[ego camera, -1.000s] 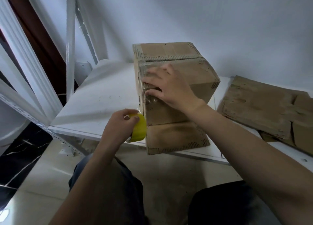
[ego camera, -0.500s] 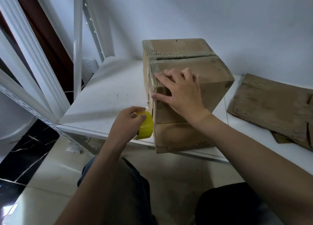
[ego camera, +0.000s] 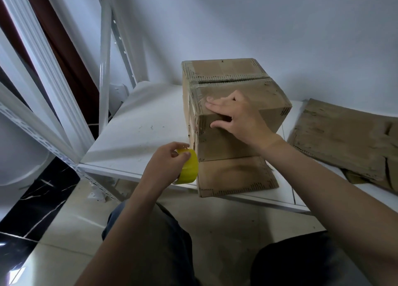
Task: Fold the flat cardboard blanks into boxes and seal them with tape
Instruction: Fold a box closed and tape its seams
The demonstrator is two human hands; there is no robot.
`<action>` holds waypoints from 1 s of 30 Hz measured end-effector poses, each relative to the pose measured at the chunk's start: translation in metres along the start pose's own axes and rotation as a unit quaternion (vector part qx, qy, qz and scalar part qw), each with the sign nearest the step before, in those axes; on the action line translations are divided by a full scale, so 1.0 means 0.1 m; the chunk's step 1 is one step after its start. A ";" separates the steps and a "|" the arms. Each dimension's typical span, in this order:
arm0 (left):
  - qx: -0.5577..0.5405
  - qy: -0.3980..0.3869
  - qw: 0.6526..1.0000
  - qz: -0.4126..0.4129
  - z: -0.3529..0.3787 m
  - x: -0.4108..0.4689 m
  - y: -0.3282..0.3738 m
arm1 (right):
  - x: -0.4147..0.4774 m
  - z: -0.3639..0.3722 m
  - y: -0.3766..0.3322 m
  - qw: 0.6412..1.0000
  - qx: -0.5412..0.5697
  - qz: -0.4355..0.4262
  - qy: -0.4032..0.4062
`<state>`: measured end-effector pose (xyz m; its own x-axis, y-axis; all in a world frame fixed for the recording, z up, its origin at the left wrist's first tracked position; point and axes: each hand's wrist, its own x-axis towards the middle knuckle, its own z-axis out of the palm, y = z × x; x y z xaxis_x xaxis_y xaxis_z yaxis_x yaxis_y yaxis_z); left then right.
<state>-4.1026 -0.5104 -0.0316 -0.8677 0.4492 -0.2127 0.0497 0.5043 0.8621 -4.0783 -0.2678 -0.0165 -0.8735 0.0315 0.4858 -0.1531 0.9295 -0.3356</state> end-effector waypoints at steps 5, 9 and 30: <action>-0.023 -0.025 0.999 0.010 0.19 -0.05 0.12 | -0.25 -0.33 0.27 0.988 -0.105 0.006 0.113; -0.049 -0.045 0.998 0.025 0.38 -0.04 0.24 | -0.44 -0.58 0.59 0.930 -0.193 0.310 0.032; 0.134 0.199 0.966 0.092 0.13 0.32 0.31 | -0.67 -0.25 -0.12 0.992 -0.047 0.119 0.014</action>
<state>-4.1226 -0.4710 -0.0180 -0.9507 0.2580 0.1722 0.3017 0.6399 0.7068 -4.0066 -0.2720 -0.0244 -0.8664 0.2638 0.4241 0.1020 0.9247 -0.3669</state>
